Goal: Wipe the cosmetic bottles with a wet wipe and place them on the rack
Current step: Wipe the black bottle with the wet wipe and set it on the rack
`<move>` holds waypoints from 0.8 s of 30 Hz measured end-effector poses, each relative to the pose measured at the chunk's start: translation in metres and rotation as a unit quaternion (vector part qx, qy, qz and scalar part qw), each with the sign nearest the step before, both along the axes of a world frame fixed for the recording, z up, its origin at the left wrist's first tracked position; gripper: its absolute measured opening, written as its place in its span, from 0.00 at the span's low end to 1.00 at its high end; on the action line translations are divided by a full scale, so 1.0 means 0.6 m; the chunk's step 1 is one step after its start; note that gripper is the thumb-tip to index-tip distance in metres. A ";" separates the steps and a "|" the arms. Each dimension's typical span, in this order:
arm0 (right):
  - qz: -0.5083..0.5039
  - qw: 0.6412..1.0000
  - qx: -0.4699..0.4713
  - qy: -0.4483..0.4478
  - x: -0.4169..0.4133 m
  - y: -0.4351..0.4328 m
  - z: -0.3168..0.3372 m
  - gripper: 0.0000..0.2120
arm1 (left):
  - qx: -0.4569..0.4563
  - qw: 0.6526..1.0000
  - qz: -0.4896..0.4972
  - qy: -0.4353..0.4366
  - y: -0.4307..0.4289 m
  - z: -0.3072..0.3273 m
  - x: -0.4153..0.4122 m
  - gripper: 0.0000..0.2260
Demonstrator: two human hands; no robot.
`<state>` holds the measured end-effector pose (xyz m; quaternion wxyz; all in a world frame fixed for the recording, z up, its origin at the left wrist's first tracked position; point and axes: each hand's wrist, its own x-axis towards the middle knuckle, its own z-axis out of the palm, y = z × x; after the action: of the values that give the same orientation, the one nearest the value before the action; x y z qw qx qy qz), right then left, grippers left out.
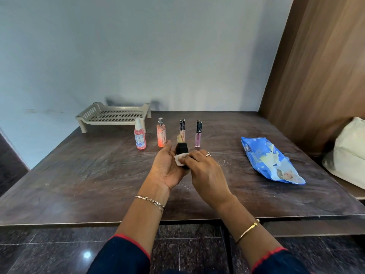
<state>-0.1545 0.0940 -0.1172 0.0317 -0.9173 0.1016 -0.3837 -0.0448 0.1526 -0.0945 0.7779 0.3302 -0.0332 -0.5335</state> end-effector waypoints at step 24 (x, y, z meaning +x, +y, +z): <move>-0.306 0.854 0.372 -0.199 -0.136 -0.191 0.009 0.07 | 0.020 0.999 -0.011 -0.030 -0.063 -0.005 -0.056 0.03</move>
<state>-0.2362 -0.0204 -0.1116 0.2707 -0.6638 0.5042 -0.4815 -0.0784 0.1149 -0.0974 0.7639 0.3615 -0.0498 -0.5323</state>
